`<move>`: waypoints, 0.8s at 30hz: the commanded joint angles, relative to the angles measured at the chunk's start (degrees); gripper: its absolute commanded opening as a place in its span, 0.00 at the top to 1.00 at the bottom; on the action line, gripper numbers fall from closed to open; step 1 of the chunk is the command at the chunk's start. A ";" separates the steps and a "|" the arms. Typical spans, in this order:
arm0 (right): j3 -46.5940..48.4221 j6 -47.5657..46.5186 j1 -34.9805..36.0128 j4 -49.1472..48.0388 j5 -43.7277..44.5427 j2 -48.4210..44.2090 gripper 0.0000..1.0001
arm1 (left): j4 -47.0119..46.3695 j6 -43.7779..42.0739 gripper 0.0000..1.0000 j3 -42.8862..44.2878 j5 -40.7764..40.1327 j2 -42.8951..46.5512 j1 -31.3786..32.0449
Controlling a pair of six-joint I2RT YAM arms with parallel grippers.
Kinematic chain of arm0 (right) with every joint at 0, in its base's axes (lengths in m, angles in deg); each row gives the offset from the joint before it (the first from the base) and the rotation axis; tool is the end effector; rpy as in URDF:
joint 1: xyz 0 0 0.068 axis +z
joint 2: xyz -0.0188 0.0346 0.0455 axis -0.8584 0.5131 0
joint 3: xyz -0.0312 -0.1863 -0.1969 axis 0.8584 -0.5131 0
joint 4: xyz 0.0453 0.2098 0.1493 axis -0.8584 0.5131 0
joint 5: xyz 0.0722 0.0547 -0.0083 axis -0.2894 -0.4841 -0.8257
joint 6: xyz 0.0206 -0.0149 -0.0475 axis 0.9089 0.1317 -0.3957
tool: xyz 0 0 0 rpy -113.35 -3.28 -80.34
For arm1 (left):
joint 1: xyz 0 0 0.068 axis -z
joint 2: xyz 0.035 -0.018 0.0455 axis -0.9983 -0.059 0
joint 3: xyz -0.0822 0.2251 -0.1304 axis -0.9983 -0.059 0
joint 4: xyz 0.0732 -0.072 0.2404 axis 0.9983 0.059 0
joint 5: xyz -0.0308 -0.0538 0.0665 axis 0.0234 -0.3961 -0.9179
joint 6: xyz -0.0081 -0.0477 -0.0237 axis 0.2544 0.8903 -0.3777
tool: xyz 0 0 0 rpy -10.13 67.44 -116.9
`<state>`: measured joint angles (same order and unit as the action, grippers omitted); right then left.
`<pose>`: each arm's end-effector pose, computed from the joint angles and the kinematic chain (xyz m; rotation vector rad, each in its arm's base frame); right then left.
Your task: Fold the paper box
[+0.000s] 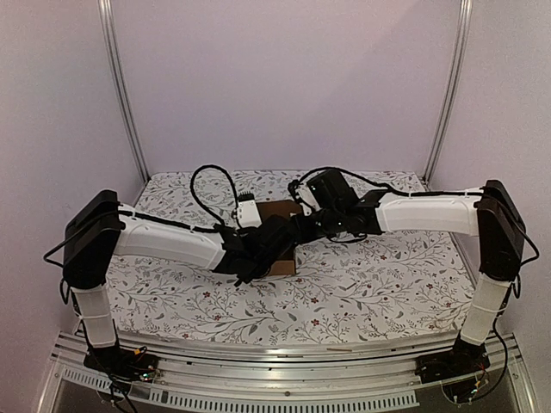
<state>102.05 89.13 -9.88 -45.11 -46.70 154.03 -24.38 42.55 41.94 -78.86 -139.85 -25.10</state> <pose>0.2718 0.3166 0.2272 -0.5822 2.3084 0.6465 0.2169 -0.3346 0.1826 -0.2863 1.9310 0.0116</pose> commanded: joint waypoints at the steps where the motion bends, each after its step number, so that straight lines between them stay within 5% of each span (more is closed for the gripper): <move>1: -0.84 -2.97 0.21 3.39 -5.54 -2.66 0.72 | 0.90 0.69 1.00 -2.53 1.16 0.06 1.66; 12: 1.25 -8.56 -5.10 14.25 -16.29 0.27 0.68 | -0.37 -0.59 1.00 -4.83 0.06 -0.20 2.02; 24: -3.98 -25.22 -11.79 29.19 -17.78 -10.65 0.59 | -12.81 -12.86 1.00 -7.52 1.36 -0.44 1.50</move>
<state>99.75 72.52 -20.17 -22.27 -62.31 148.91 -34.85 34.90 35.49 -81.35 -139.19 -23.86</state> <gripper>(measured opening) 0.395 0.006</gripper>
